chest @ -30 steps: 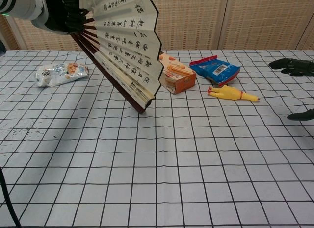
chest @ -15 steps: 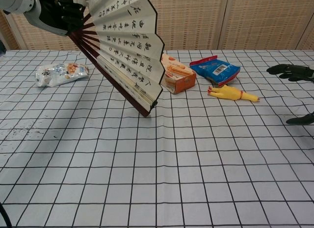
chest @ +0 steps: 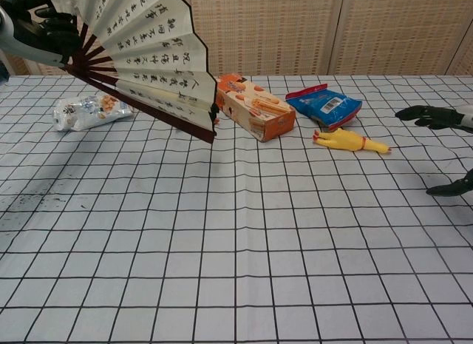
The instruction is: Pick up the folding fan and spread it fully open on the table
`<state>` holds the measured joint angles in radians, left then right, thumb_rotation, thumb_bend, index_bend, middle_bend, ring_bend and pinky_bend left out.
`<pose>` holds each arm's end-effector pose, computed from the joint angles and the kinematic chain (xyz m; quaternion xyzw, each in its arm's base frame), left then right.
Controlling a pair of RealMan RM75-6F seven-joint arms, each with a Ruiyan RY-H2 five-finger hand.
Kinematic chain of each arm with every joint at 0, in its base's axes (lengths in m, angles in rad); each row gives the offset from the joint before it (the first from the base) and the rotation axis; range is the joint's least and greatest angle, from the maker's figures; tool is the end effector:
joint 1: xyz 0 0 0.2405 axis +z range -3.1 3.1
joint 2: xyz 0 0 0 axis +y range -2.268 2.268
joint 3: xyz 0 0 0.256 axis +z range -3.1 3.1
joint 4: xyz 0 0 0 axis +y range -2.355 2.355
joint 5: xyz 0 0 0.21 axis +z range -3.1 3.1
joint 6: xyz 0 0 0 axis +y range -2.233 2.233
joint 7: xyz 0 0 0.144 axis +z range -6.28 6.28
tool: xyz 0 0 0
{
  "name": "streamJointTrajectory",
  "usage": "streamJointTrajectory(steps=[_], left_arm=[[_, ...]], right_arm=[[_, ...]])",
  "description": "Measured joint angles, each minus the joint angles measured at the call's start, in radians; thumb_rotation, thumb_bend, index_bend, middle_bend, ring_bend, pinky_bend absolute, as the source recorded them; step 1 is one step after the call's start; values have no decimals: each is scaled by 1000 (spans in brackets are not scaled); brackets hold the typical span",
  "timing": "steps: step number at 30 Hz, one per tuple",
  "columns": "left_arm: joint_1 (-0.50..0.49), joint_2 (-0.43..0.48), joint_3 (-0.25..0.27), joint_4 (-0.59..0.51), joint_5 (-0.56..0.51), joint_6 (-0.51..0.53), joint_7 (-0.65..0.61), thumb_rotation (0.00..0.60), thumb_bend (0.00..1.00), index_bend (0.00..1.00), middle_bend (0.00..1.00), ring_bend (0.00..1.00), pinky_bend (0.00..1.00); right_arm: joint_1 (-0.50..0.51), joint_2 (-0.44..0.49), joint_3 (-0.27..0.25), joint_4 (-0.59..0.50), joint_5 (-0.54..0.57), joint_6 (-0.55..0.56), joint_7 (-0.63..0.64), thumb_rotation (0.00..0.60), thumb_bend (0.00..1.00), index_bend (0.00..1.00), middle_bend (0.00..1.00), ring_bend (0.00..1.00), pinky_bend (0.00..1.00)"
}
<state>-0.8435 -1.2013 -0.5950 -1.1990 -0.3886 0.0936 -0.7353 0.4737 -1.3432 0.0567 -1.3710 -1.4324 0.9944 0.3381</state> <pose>-0.1780 0.4673 0.1301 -0.1420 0.8691 0.4736 0.0176 -0.2787 -0.2948 0.0497 0.6568 -0.5190 0.3867 0.3870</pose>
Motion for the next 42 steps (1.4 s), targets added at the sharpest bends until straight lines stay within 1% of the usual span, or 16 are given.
streamJointTrajectory(steps=[2, 7, 14, 17, 21, 25, 30, 33, 36, 42], left_arm=[[-19, -2, 34, 25, 8, -12, -35, 600, 721, 796, 1000, 923, 1000], [-64, -3, 97, 50, 37, -11, -94, 600, 727, 796, 1000, 923, 1000], [-155, -43, 188, 145, 74, -7, -148, 600, 726, 796, 1000, 923, 1000], [-178, -51, 210, 168, 95, -22, -175, 600, 725, 795, 1000, 923, 1000], [-177, -34, 211, 132, 116, -22, -198, 600, 724, 794, 1000, 922, 1000], [-173, -14, 200, 72, 143, 11, -224, 600, 723, 793, 1000, 923, 1000], [-168, 3, 184, 19, 169, 52, -246, 600, 720, 793, 1000, 922, 1000], [-168, 10, 176, -12, 181, 82, -254, 600, 720, 792, 1000, 922, 1000], [-170, 15, 171, -38, 188, 101, -261, 600, 720, 792, 1000, 923, 1000], [-189, 16, 168, -58, 180, 133, -268, 600, 720, 792, 1000, 922, 1000]], right_arm=[[2, -6, 0, -4, -1, 1, -11, 600, 70, 0, 0, 0, 0], [-1, -4, 1, -13, 2, 10, -19, 600, 70, 0, 0, 0, 0], [-2, -6, -6, -13, -4, 6, -14, 600, 70, 0, 0, 0, 0], [-1, -6, -6, -13, -5, 8, -15, 600, 70, 0, 0, 0, 0], [-2, -7, -5, -14, -3, 9, -18, 600, 70, 0, 0, 0, 0], [-3, -23, -4, -5, -8, 24, -33, 600, 70, 0, 0, 0, 0], [-1, -102, 12, 50, -23, 68, -25, 600, 70, 0, 0, 0, 0], [18, -174, 43, 112, -26, 83, 10, 600, 70, 0, 0, 0, 0], [61, -219, 81, 152, -15, 59, 81, 600, 70, 0, 0, 0, 0], [202, -315, 172, 252, 46, -101, 187, 600, 70, 0, 0, 0, 0]])
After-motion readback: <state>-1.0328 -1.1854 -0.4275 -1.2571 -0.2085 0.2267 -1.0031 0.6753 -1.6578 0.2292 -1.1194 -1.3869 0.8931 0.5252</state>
